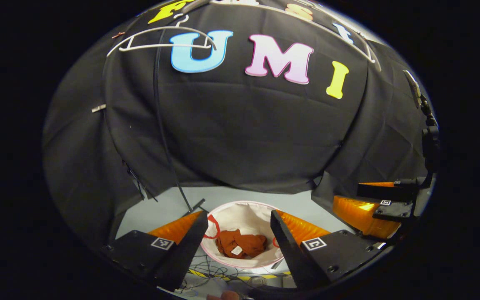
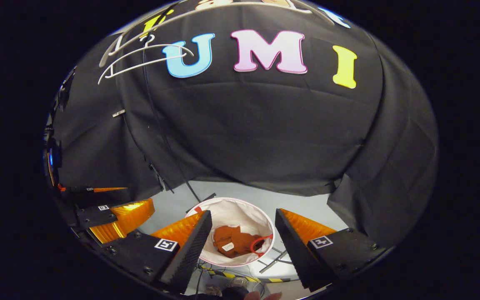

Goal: Grasp the clothes on the hanger with both hands and then place them into the laundry hamper below.

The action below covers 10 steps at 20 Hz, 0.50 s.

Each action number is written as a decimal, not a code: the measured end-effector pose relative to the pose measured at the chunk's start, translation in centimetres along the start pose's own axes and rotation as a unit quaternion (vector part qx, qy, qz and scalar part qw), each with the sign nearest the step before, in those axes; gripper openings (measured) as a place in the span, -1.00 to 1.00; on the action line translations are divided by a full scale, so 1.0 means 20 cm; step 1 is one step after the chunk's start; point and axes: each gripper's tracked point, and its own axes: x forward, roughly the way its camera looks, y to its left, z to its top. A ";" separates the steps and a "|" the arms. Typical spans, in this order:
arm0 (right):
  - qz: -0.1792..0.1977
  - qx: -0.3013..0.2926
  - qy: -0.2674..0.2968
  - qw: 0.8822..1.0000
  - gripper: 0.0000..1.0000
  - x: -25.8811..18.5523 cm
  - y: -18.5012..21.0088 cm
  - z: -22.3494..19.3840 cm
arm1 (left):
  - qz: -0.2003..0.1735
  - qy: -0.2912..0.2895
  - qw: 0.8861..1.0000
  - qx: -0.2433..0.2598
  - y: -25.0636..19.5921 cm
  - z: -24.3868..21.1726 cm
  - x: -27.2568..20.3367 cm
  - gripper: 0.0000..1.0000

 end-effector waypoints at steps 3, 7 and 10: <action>-0.013 -0.007 -0.042 0.999 0.97 -0.17 0.05 0.14 | -0.008 -0.042 0.999 0.005 -0.01 0.13 -0.22 0.91; -0.028 -0.006 -0.117 0.993 0.97 -0.47 0.14 0.38 | -0.018 -0.108 0.994 0.011 0.01 0.31 -0.49 0.91; -0.042 -0.007 -0.164 0.986 0.97 -0.70 0.18 0.52 | -0.017 -0.160 0.987 0.022 0.03 0.45 -0.71 0.91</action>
